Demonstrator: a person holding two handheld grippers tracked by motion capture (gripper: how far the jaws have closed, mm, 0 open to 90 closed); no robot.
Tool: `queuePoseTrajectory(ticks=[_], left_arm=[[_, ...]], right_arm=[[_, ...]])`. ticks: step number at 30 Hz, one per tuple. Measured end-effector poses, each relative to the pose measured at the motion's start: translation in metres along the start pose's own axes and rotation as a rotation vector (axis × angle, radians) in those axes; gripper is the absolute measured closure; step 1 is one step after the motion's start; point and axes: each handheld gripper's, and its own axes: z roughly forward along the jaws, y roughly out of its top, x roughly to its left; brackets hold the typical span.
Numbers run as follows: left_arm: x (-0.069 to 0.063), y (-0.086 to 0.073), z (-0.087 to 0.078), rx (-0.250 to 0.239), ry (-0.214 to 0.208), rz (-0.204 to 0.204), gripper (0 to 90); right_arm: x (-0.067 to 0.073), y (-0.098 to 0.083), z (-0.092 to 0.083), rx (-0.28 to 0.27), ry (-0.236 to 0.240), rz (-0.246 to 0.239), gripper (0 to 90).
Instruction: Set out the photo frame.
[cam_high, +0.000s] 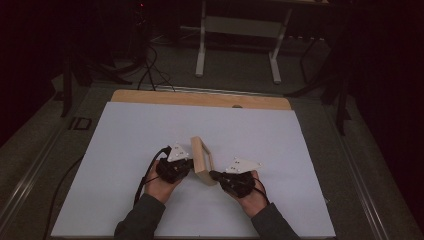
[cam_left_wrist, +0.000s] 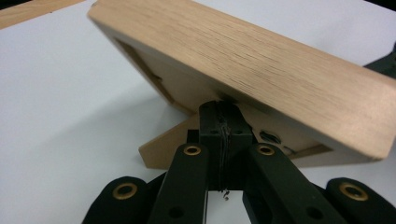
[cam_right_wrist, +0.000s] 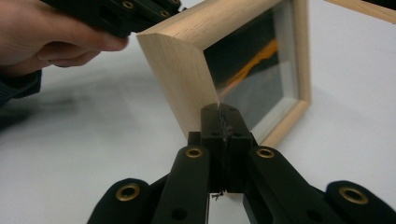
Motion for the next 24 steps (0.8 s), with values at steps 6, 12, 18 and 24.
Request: queuePoseTrajectory(ticks=[6,12,18,24], left_arm=[[0.003,0.000,0.004,-0.010,-0.015,-0.008,89.5],[0.006,0.000,0.007,-0.020,-0.032,-0.028,89.5],[0.011,-0.001,0.010,-0.040,-0.061,-0.059,89.5],[0.013,-0.001,0.011,-0.051,-0.078,-0.068,89.5]], right_arm=[[0.001,0.001,0.003,-0.005,0.006,-0.002,89.3],[0.002,0.002,0.005,-0.007,0.009,-0.002,89.2],[0.004,0.003,0.007,-0.009,0.012,0.001,89.2],[0.004,0.003,0.008,-0.011,0.013,0.004,89.1]])
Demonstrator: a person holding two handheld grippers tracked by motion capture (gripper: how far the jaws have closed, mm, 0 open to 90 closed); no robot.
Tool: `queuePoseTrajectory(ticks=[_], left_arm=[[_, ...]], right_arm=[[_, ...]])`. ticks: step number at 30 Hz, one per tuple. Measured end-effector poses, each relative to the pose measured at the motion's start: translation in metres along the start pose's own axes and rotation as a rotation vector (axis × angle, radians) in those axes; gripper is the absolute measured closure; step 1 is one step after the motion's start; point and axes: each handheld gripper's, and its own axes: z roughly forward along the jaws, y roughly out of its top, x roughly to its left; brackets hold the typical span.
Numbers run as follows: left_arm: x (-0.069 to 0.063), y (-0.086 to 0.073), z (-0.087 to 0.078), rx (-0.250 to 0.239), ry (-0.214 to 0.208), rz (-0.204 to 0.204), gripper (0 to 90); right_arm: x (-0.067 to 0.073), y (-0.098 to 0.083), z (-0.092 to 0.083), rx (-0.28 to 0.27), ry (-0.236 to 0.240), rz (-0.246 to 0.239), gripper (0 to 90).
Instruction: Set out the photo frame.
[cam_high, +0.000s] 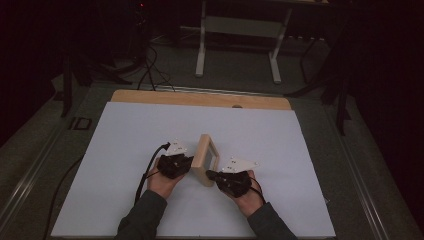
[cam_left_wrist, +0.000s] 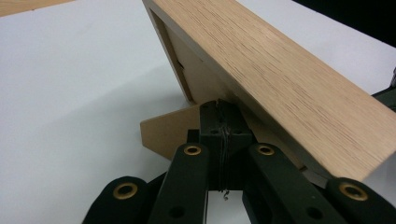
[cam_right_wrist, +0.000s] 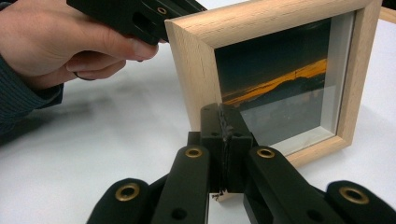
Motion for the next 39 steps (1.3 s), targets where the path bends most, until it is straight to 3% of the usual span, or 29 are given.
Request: queuePoseTrajectory(ticks=[8,19,26,30,39], left_arm=[[0.001,0.000,-0.001,-0.005,0.007,0.003,88.5],[0.004,0.002,-0.016,-0.017,0.085,-0.026,76.7],[0.004,0.002,-0.025,-0.022,0.134,-0.030,64.6],[0.007,0.001,-0.036,-0.041,0.157,-0.068,59.5],[0.003,0.004,-0.057,-0.093,0.190,-0.105,48.4]], right_arm=[[0.000,0.000,0.001,-0.003,0.000,-0.001,88.6],[0.000,0.000,0.001,0.012,-0.008,-0.018,85.0],[-0.001,0.000,0.000,0.013,-0.006,-0.013,81.7],[-0.004,-0.001,-0.001,0.016,-0.010,-0.010,78.5],[-0.012,-0.002,-0.005,0.014,-0.030,0.016,67.4]])
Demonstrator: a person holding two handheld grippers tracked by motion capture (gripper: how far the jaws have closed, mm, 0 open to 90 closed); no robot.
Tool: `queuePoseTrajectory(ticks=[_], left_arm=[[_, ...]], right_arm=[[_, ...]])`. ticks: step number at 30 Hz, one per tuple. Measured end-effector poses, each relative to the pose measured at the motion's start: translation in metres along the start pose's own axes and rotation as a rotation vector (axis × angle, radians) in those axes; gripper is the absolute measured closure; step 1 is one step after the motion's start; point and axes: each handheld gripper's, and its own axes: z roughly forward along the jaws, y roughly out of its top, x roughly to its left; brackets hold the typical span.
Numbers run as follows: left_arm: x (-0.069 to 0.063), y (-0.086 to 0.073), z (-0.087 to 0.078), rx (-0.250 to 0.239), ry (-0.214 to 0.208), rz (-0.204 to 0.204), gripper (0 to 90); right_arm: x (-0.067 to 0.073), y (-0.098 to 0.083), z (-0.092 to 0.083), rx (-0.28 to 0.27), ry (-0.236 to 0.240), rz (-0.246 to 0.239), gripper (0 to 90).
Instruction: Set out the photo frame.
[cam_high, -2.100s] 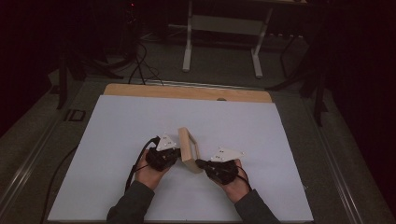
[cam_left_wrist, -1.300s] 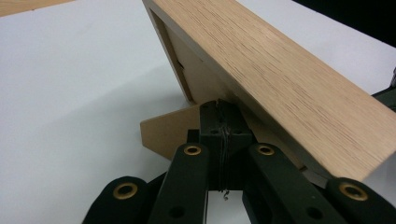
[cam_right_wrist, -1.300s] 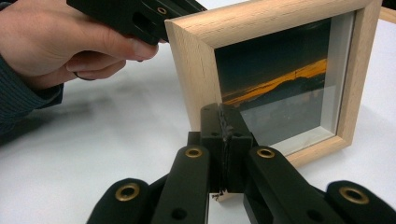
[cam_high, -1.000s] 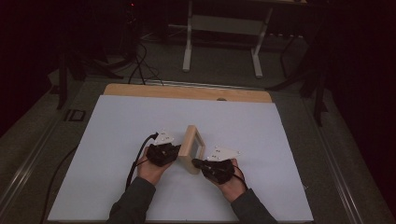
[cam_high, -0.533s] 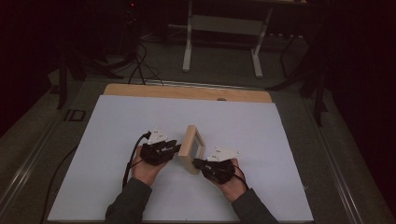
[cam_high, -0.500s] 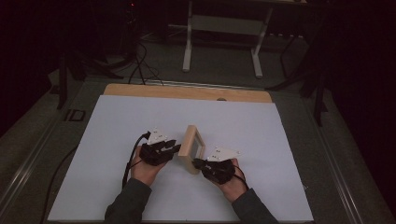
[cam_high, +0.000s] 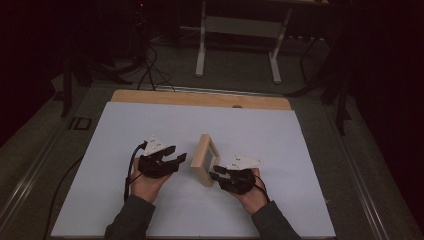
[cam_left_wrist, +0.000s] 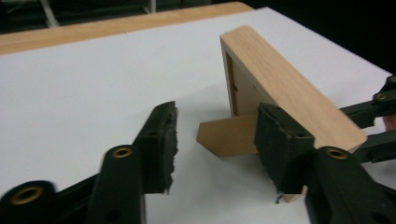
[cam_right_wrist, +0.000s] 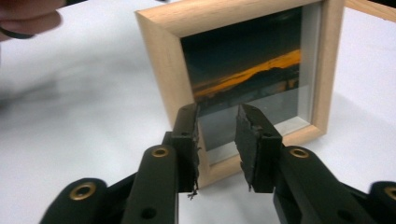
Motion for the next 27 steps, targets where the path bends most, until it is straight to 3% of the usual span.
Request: queuePoseTrajectory(ticks=[2,10,17,27], left_arm=[[0.000,0.002,-0.006,-0.028,-0.001,-0.018,44.5],[-0.012,0.007,-0.019,-0.090,-0.017,-0.017,36.6],[-0.032,0.006,-0.006,-0.050,-0.055,0.022,33.2],[-0.051,0.000,0.020,0.003,-0.045,0.043,31.2]], right_arm=[[-0.002,0.000,-0.001,0.001,-0.004,0.006,64.9],[-0.009,-0.002,-0.003,-0.001,-0.024,0.039,60.7],[-0.013,-0.004,-0.003,0.003,-0.033,0.049,59.2],[-0.018,-0.005,-0.006,-0.002,-0.040,0.062,58.4]])
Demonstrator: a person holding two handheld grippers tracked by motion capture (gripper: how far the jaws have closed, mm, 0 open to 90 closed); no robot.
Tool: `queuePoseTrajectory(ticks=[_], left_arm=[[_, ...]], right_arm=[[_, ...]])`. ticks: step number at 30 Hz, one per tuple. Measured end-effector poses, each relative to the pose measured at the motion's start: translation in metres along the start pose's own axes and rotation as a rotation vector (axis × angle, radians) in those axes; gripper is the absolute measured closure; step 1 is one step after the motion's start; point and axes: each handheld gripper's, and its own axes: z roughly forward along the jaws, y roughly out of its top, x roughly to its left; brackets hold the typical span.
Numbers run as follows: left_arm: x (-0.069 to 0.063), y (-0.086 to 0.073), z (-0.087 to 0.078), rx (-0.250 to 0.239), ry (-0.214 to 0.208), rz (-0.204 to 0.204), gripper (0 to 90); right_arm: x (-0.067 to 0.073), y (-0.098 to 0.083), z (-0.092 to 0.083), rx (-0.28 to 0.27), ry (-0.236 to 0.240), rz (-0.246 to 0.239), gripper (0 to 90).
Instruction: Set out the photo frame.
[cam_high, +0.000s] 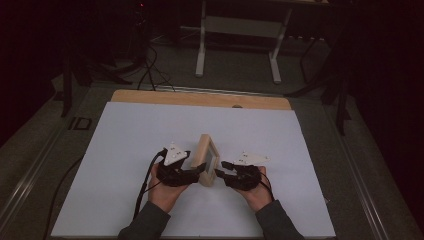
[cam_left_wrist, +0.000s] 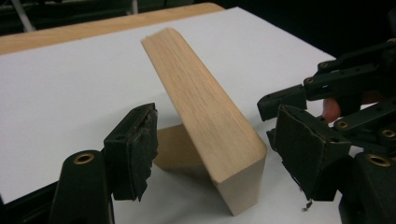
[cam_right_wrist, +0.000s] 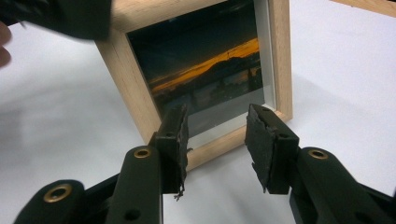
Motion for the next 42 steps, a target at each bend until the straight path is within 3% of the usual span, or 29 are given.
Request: queuePoseTrajectory(ticks=[9,29,38,42], left_arm=[[-0.004,-0.006,0.015,0.033,0.009,-0.005,42.4],[0.007,-0.005,0.010,0.055,-0.025,-0.035,55.0],[0.018,-0.004,0.009,0.064,-0.080,-0.043,56.2],[0.027,-0.005,0.009,0.068,-0.136,-0.049,56.8]], right_arm=[[-0.001,0.000,-0.002,-0.005,0.000,0.002,58.4],[-0.002,0.001,-0.003,-0.011,0.000,0.005,57.8],[-0.006,0.002,-0.005,-0.019,-0.010,0.010,57.8],[-0.009,0.003,-0.005,-0.021,-0.018,0.011,57.8]])
